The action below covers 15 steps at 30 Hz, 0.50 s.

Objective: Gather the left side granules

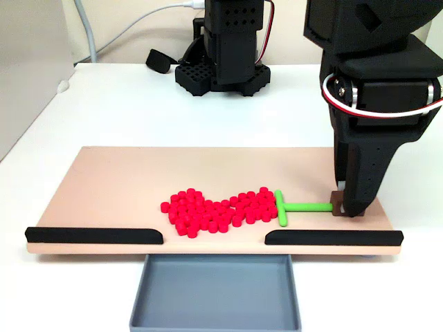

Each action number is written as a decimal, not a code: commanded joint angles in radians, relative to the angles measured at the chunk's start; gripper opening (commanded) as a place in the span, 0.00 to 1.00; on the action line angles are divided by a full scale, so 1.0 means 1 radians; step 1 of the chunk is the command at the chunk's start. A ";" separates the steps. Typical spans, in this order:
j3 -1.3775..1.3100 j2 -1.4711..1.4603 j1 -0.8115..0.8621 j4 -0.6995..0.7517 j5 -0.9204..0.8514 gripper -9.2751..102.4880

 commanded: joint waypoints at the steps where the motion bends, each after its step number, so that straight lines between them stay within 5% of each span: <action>1: 0.006 0.003 0.017 0.003 -0.006 0.08; 15: 0.008 0.003 0.026 0.005 -0.002 0.08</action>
